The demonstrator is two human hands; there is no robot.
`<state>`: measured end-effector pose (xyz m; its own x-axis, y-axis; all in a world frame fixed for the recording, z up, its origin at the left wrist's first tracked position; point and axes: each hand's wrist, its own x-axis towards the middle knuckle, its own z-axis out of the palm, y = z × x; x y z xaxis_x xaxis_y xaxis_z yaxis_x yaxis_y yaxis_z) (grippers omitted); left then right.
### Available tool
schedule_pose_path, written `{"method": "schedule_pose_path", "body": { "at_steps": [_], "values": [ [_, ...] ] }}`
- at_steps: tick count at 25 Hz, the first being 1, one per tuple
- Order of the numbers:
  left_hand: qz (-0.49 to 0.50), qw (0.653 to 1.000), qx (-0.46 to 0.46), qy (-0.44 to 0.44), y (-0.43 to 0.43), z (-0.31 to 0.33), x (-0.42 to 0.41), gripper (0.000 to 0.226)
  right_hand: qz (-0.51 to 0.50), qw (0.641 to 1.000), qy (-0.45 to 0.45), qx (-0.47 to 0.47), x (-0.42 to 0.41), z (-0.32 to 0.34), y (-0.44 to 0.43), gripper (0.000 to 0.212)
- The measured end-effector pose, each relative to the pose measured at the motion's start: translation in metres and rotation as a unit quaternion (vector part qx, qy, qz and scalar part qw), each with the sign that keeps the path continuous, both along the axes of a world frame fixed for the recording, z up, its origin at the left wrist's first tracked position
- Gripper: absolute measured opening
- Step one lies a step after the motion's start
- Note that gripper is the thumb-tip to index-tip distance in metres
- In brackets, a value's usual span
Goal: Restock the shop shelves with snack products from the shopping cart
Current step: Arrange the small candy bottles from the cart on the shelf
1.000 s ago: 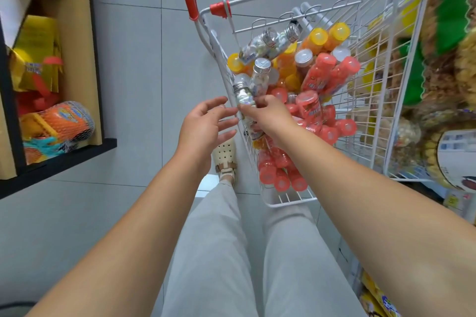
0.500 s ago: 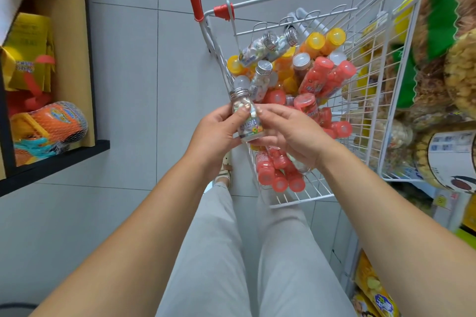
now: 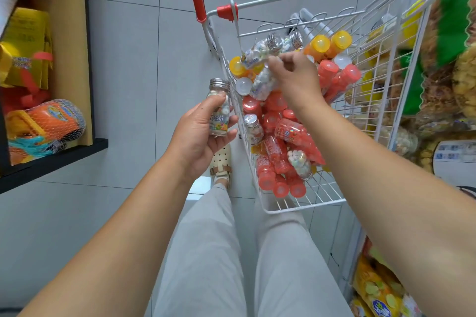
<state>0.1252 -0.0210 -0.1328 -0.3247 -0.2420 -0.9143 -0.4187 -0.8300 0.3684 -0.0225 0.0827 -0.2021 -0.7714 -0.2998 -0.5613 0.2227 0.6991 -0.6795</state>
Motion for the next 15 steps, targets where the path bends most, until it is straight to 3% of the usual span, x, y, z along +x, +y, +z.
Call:
{"method": "schedule_pose_path", "body": {
  "at_steps": [3, 7, 10, 15],
  "values": [
    [-0.011, 1.0, -0.005, 0.003, -0.004, 0.002, -0.004, 0.009, -0.095, 0.995, -0.008, -0.024, -0.004, 0.008, 0.003, 0.016],
    [-0.01, 1.0, -0.013, 0.014, -0.006, 0.002, -0.007, 0.011, -0.072, 0.996, 0.007, 0.049, -0.004, 0.001, -0.033, 0.011],
    [-0.006, 1.0, -0.016, 0.016, -0.007, 0.002, -0.005, 0.01, -0.046, 0.995, 0.038, 0.086, 0.0, -0.005, -0.048, 0.027],
    [-0.001, 1.0, -0.008, 0.01, -0.005, 0.001, -0.001, 0.01, -0.111, 0.993, 0.009, 0.03, -0.003, -0.002, -0.016, 0.022]
  ]
}}
